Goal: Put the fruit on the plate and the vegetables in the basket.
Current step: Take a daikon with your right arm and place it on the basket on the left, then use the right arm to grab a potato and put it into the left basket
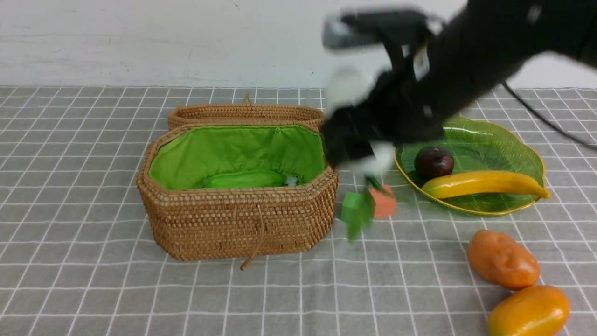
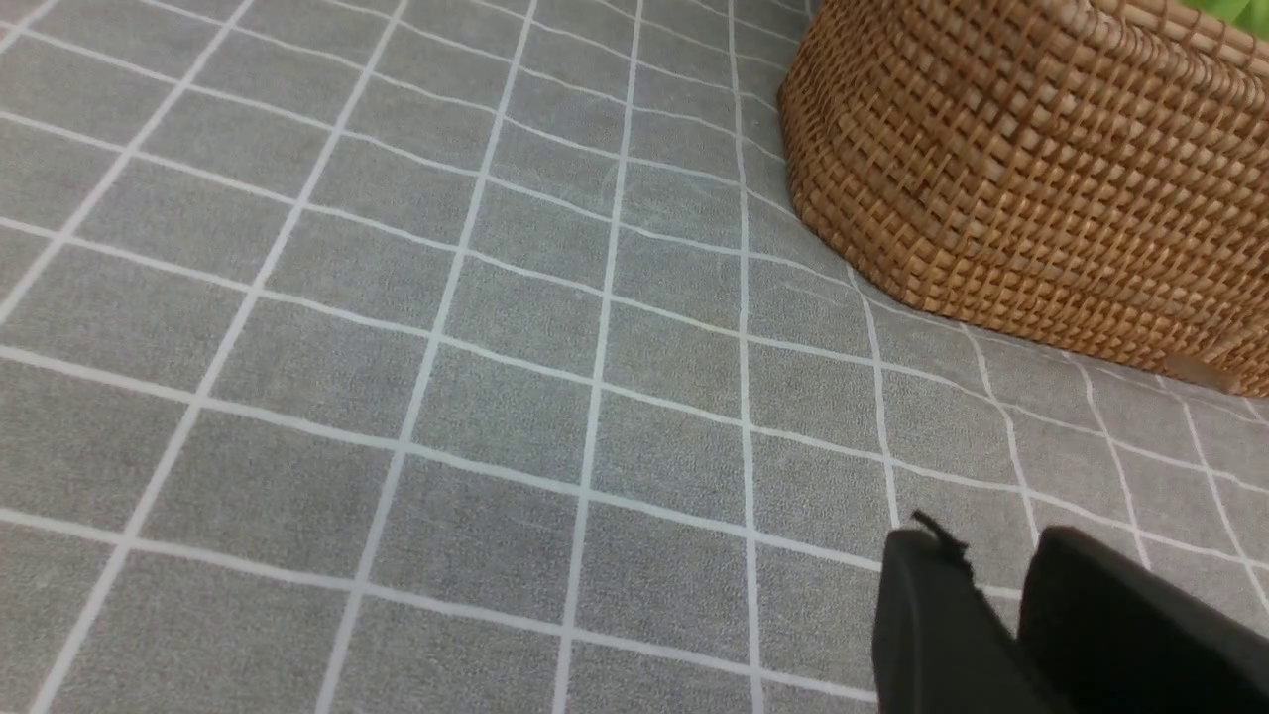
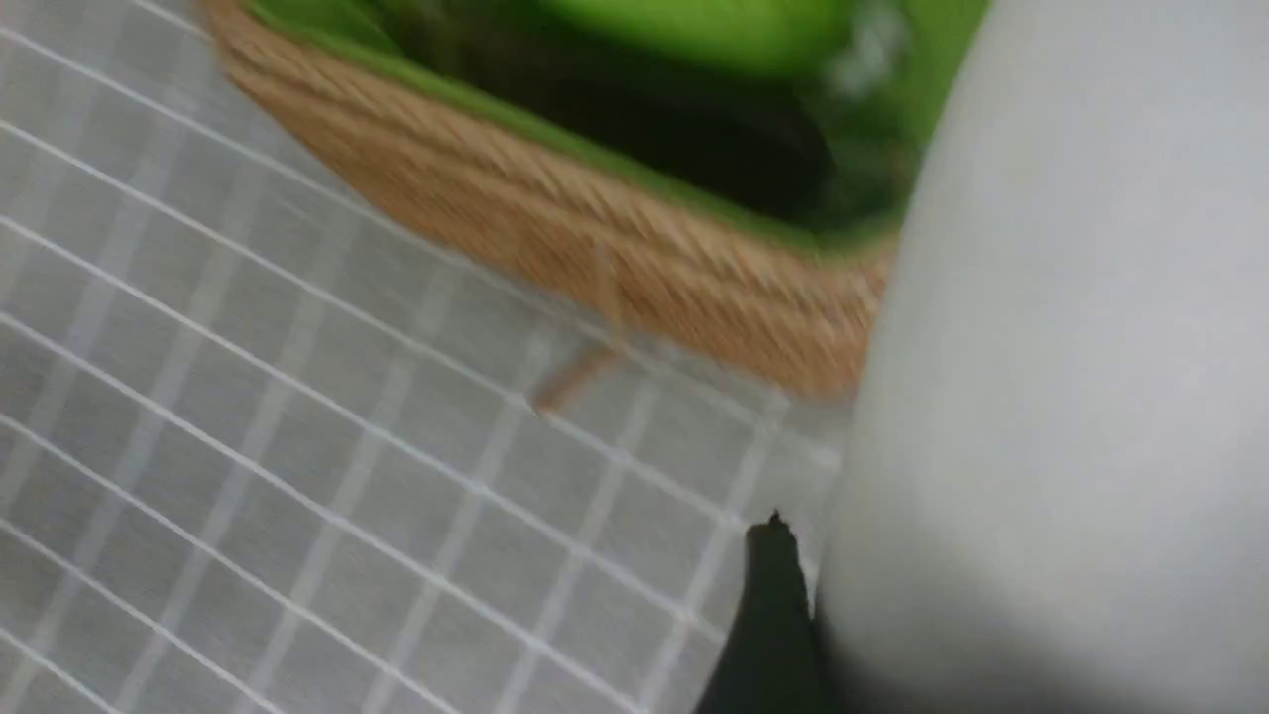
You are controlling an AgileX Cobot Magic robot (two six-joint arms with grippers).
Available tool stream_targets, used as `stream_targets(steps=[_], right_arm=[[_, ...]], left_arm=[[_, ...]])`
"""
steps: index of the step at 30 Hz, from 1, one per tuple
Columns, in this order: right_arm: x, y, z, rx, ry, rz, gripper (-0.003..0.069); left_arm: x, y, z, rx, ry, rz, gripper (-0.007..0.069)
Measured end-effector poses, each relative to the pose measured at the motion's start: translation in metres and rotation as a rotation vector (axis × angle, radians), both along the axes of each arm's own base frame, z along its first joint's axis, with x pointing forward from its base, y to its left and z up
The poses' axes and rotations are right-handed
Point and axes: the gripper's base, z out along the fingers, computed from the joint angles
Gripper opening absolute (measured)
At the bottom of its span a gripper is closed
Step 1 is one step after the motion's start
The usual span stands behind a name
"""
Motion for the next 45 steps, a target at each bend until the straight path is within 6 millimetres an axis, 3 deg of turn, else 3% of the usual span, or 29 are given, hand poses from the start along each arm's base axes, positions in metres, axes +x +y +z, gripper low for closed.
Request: stream_targets(steps=[2, 5, 7, 9, 11, 12, 13, 15, 17, 22, 27, 30, 32, 33, 34, 35, 36, 37, 39, 42, 45], right_arm=[[0.007, 0.011, 0.021, 0.078, -0.116, 0.068, 0.0508], [0.023, 0.026, 0.026, 0.136, -0.216, 0.098, 0.0508], [0.041, 0.039, 0.011, 0.148, -0.248, 0.093, 0.0508], [0.063, 0.055, -0.021, 0.133, -0.248, 0.084, 0.0508], [0.072, 0.060, -0.035, 0.119, -0.245, 0.079, 0.0512], [0.082, 0.066, -0.055, 0.097, -0.235, 0.076, 0.0554], [0.083, 0.067, -0.057, 0.094, -0.230, 0.076, 0.0554], [0.091, 0.072, -0.076, 0.064, -0.216, 0.076, 0.0645], [0.092, 0.073, -0.081, 0.057, -0.213, 0.077, 0.0675], [0.088, 0.069, -0.073, 0.046, -0.207, 0.084, 0.0664], [0.063, 0.047, -0.042, -0.077, -0.158, 0.114, 0.0622], [0.038, 0.013, -0.008, -0.201, -0.123, 0.019, 0.0601], [0.032, 0.000, 0.001, -0.235, -0.112, -0.038, 0.0598], [0.020, -0.025, 0.014, -0.267, -0.095, -0.160, 0.0595], [0.021, -0.026, 0.012, -0.269, -0.089, -0.175, 0.0595], [0.013, -0.050, 0.017, -0.253, -0.060, -0.308, 0.0594], [0.010, -0.055, 0.017, -0.255, -0.056, -0.325, 0.0594], [0.001, -0.081, 0.010, -0.242, -0.002, -0.450, 0.0594], [-0.008, -0.105, -0.006, -0.275, 0.057, -0.512, 0.0594], [-0.017, -0.125, -0.032, -0.344, 0.134, -0.488, 0.0594], [-0.020, -0.146, -0.072, -0.389, 0.250, -0.405, 0.0594]], left_arm=[[0.000, 0.000, 0.000, 0.000, 0.000, 0.000, 0.0141], [0.000, 0.000, 0.000, 0.000, 0.000, 0.000, 0.0143], [0.000, 0.000, 0.000, 0.000, 0.000, 0.000, 0.0145], [0.000, 0.000, 0.000, 0.000, 0.000, 0.000, 0.0146], [0.000, 0.000, 0.000, 0.000, 0.000, 0.000, 0.0148], [0.000, 0.000, 0.000, 0.000, 0.000, 0.000, 0.0148], [0.000, 0.000, 0.000, 0.000, 0.000, 0.000, 0.0148], [0.000, 0.000, 0.000, 0.000, 0.000, 0.000, 0.0149], [0.000, 0.000, 0.000, 0.000, 0.000, 0.000, 0.0149], [0.000, 0.000, 0.000, 0.000, 0.000, 0.000, 0.0153], [0.000, 0.000, 0.000, 0.000, 0.000, 0.000, 0.0156], [0.000, 0.000, 0.000, 0.000, 0.000, 0.000, 0.0160], [0.000, 0.000, 0.000, 0.000, 0.000, 0.000, 0.0162], [0.000, 0.000, 0.000, 0.000, 0.000, 0.000, 0.0165], [0.000, 0.000, 0.000, 0.000, 0.000, 0.000, 0.0165], [0.000, 0.000, 0.000, 0.000, 0.000, 0.000, 0.0165], [0.000, 0.000, 0.000, 0.000, 0.000, 0.000, 0.0165], [0.000, 0.000, 0.000, 0.000, 0.000, 0.000, 0.0165], [0.000, 0.000, 0.000, 0.000, 0.000, 0.000, 0.0165], [0.000, 0.000, 0.000, 0.000, 0.000, 0.000, 0.0165], [0.000, 0.000, 0.000, 0.000, 0.000, 0.000, 0.0165]])
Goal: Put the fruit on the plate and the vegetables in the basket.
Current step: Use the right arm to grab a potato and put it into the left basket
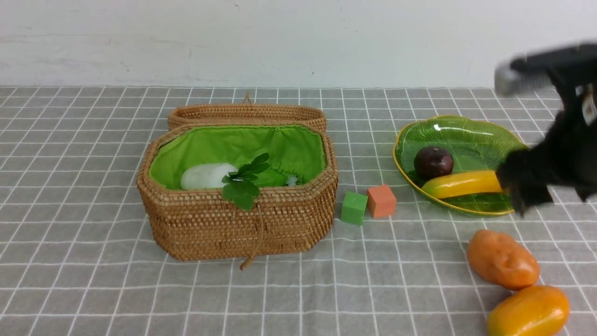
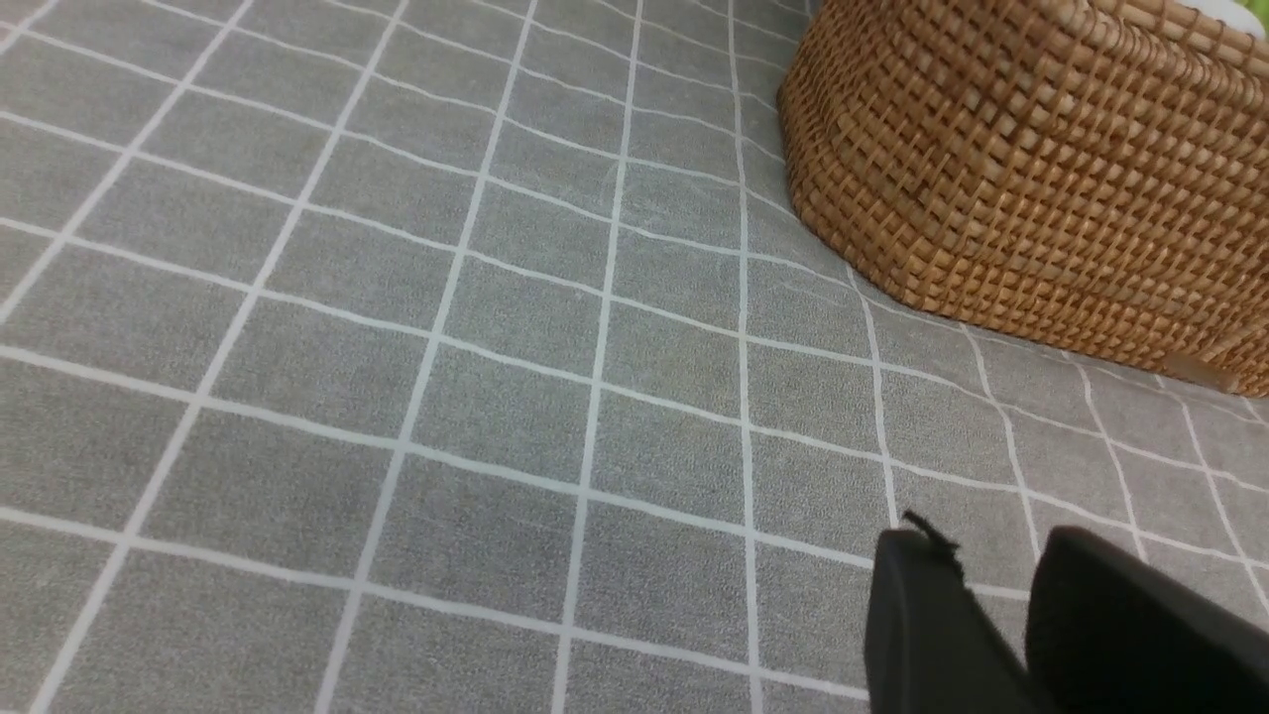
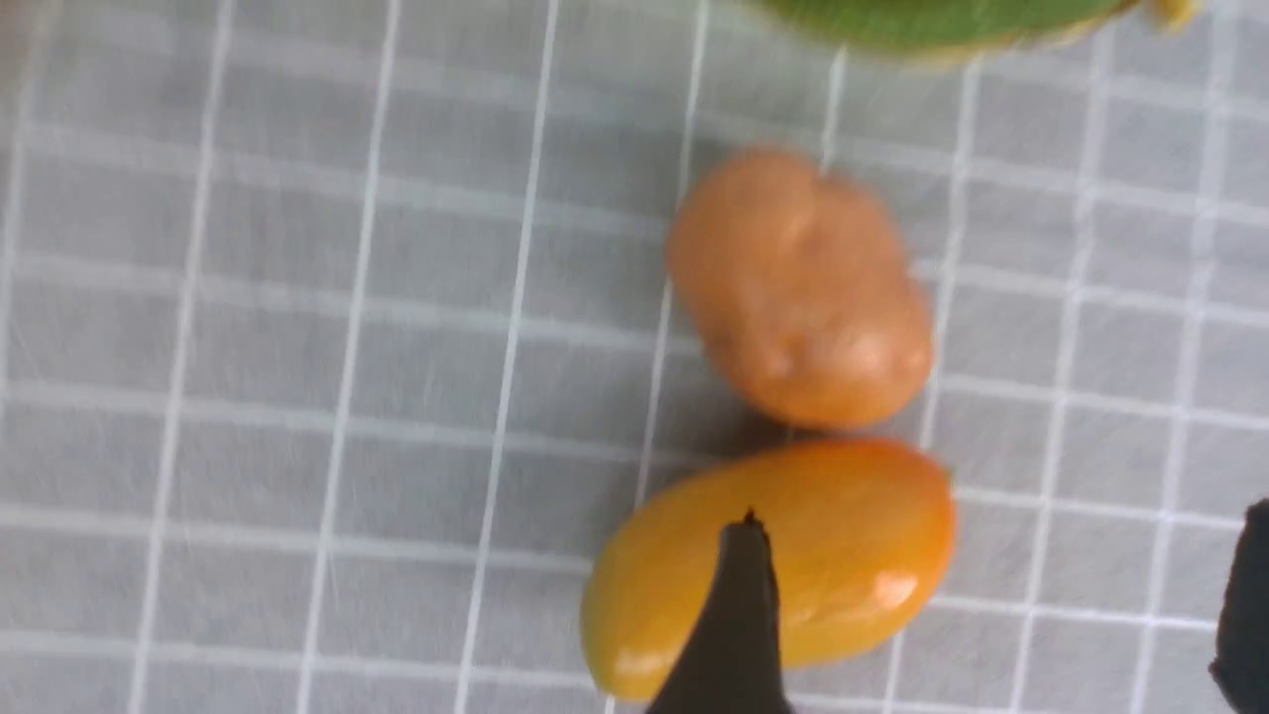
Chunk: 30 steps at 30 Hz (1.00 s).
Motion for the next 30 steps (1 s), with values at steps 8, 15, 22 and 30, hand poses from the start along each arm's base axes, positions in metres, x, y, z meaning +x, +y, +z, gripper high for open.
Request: stream_targets(steps=[8, 15, 22, 30], right_arm=[[0.031, -0.022, -0.057, 0.007, 0.131, 0.049, 0.0594], [0.064, -0.018, -0.094, -0.036, 0.073, 0.159, 0.0594], [0.082, -0.017, -0.134, -0.090, 0.148, 0.210, 0.0595], [0.087, -0.015, -0.129, -0.088, 0.157, 0.206, 0.0573]], left_arm=[[0.000, 0.000, 0.000, 0.000, 0.000, 0.000, 0.0169], [0.000, 0.000, 0.000, 0.000, 0.000, 0.000, 0.0181], [0.000, 0.000, 0.000, 0.000, 0.000, 0.000, 0.0186], [0.000, 0.000, 0.000, 0.000, 0.000, 0.000, 0.0194]])
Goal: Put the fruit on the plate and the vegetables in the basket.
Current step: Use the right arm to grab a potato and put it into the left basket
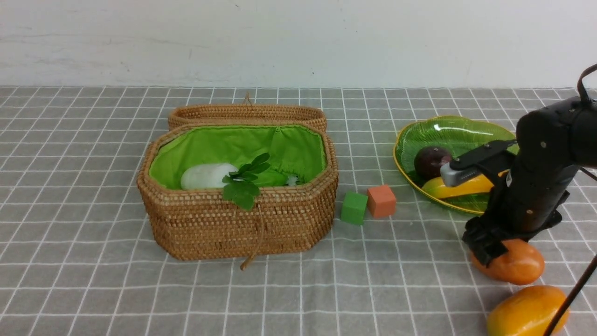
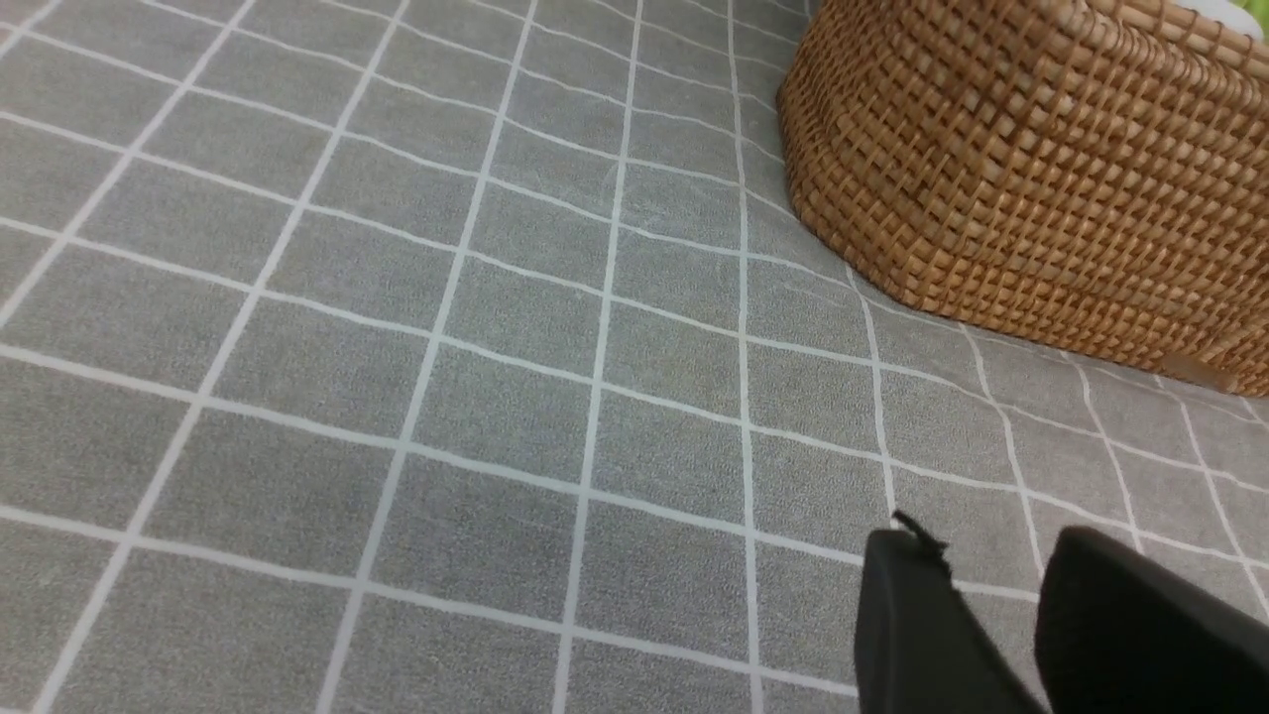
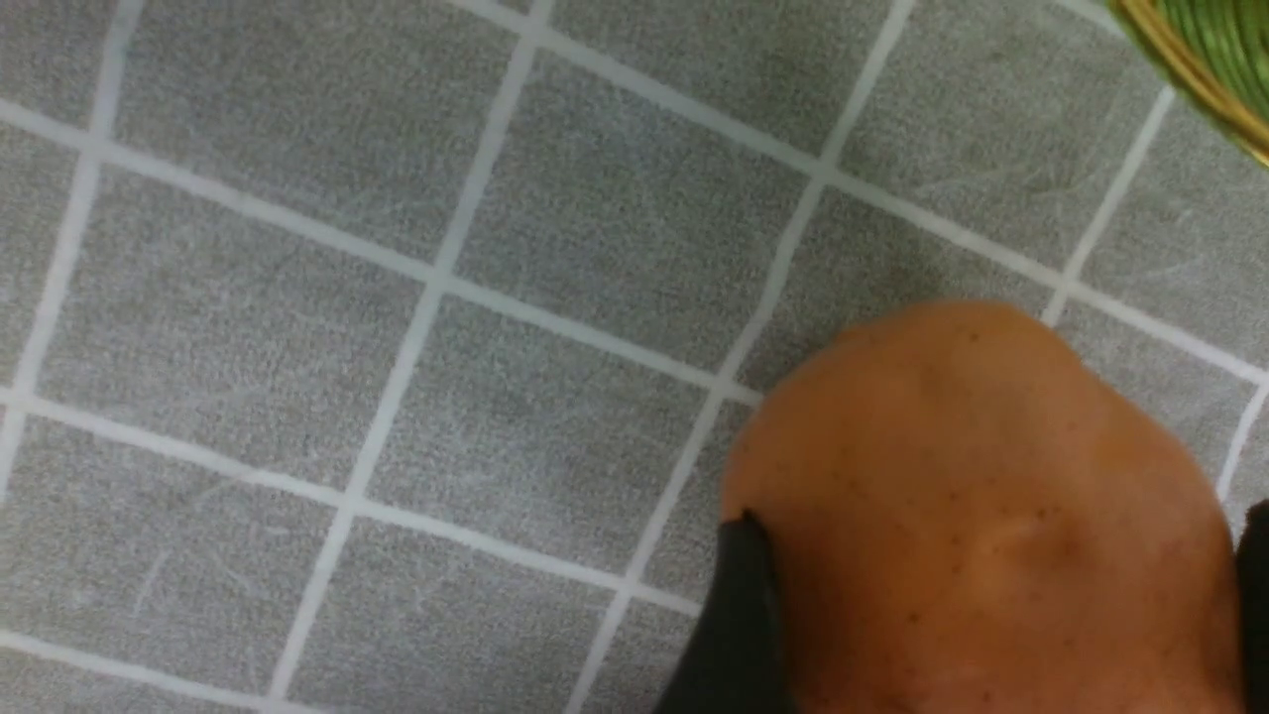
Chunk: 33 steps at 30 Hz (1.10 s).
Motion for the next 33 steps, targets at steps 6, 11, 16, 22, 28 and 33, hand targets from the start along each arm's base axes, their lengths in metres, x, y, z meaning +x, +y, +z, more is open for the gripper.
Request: stream_targets(steps=[6, 11, 16, 22, 28, 33], right_arm=[[0.005, 0.005, 0.020, 0.049, 0.031, -0.037, 0.0570], [0.007, 0.010, 0.051, 0.109, -0.018, -0.053, 0.0568], [0.005, 0.027, 0.090, 0.290, -0.075, -0.014, 0.0568], [0.003, 0.078, 0.144, 0.489, -0.211, 0.160, 0.0568], [0.007, 0.159, 0.190, 0.653, -0.526, 0.385, 0.0568], [0.026, 0.191, 0.164, 0.672, -0.595, 0.368, 0.0566]], left_arm=[[0.000, 0.000, 0.000, 0.000, 0.000, 0.000, 0.0201], [0.000, 0.000, 0.000, 0.000, 0.000, 0.000, 0.0206], [0.000, 0.000, 0.000, 0.000, 0.000, 0.000, 0.0211], [0.000, 0.000, 0.000, 0.000, 0.000, 0.000, 0.0217], [0.000, 0.000, 0.000, 0.000, 0.000, 0.000, 0.0219], [0.000, 0.000, 0.000, 0.000, 0.000, 0.000, 0.0219]])
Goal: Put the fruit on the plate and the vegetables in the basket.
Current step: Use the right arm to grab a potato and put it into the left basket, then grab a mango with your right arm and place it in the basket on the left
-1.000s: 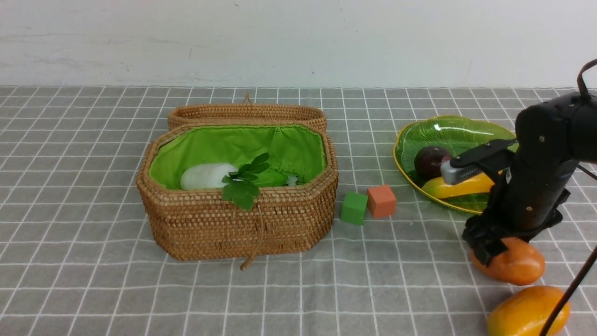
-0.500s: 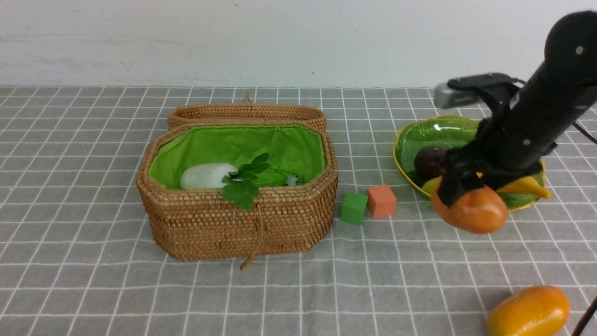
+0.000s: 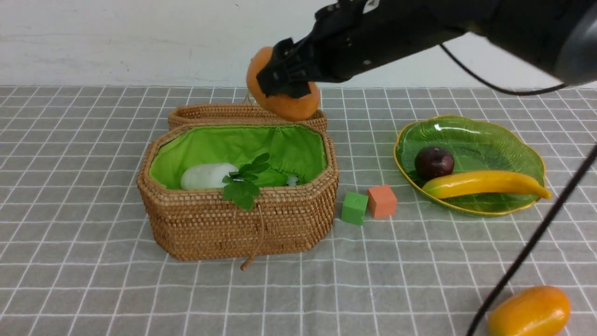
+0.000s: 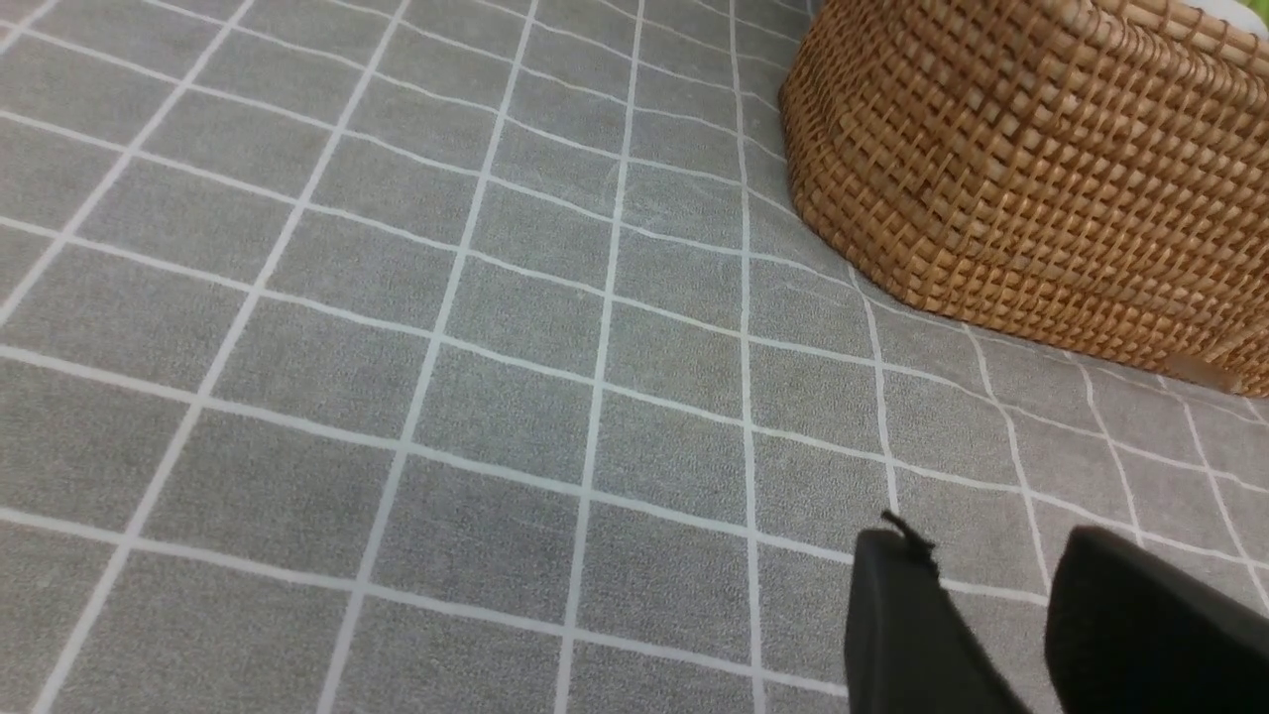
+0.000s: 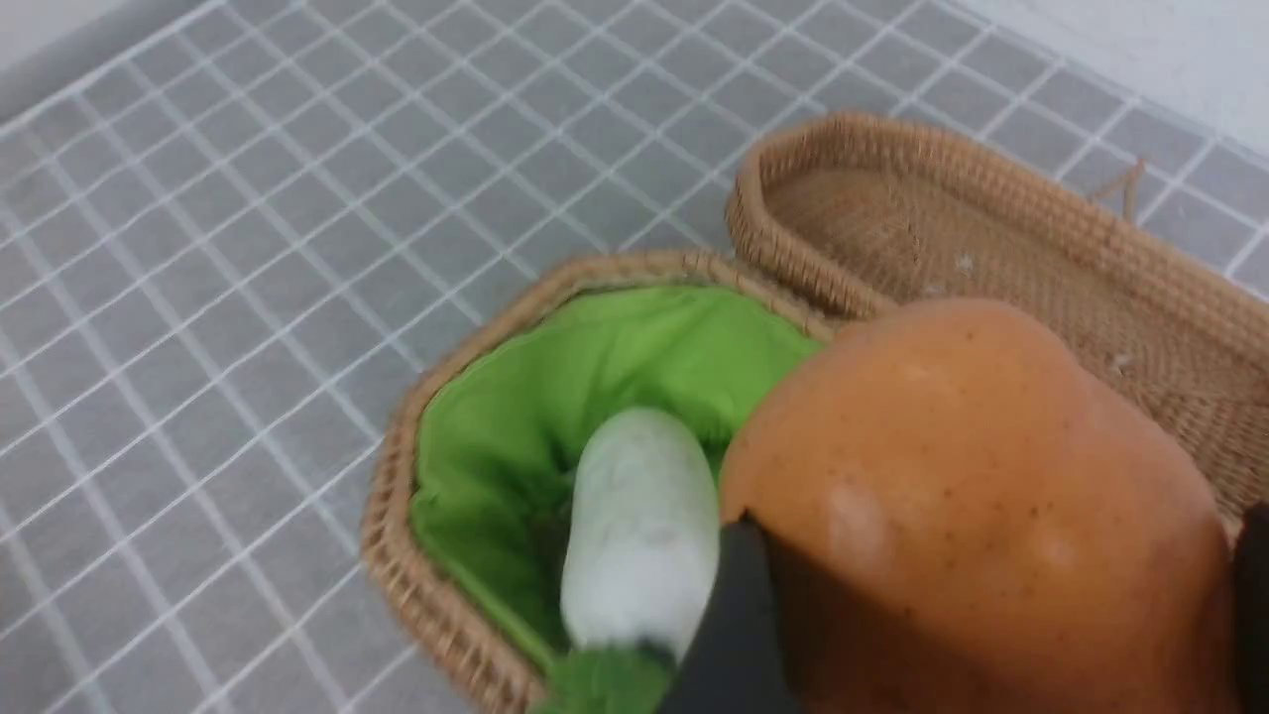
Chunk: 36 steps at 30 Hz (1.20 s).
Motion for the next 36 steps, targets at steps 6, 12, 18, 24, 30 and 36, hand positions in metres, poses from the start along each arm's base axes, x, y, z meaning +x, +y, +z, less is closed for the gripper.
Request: stream_targets(steps=[6, 12, 18, 24, 30, 36], right_arm=[[0.016, 0.005, -0.027, 0.016, 0.069, -0.071, 0.0640], [0.011, -0.007, -0.015, -0.039, 0.069, -0.074, 0.0670], [-0.029, -0.044, 0.033, -0.203, 0.079, -0.092, 0.0630], [-0.069, -0.115, 0.055, -0.381, 0.209, -0.379, 0.0602], [-0.088, -0.169, -0.010, -0.272, 0.511, -0.738, 0.0594], [-0.108, -0.216, -0.095, -0.099, 0.891, -1.112, 0.0594]], left_arm=[[0.000, 0.000, 0.000, 0.000, 0.000, 0.000, 0.0223], [0.000, 0.000, 0.000, 0.000, 0.000, 0.000, 0.0227], [0.000, 0.000, 0.000, 0.000, 0.000, 0.000, 0.0228], [0.000, 0.000, 0.000, 0.000, 0.000, 0.000, 0.0237], [0.000, 0.000, 0.000, 0.000, 0.000, 0.000, 0.0237], [0.000, 0.000, 0.000, 0.000, 0.000, 0.000, 0.0237]])
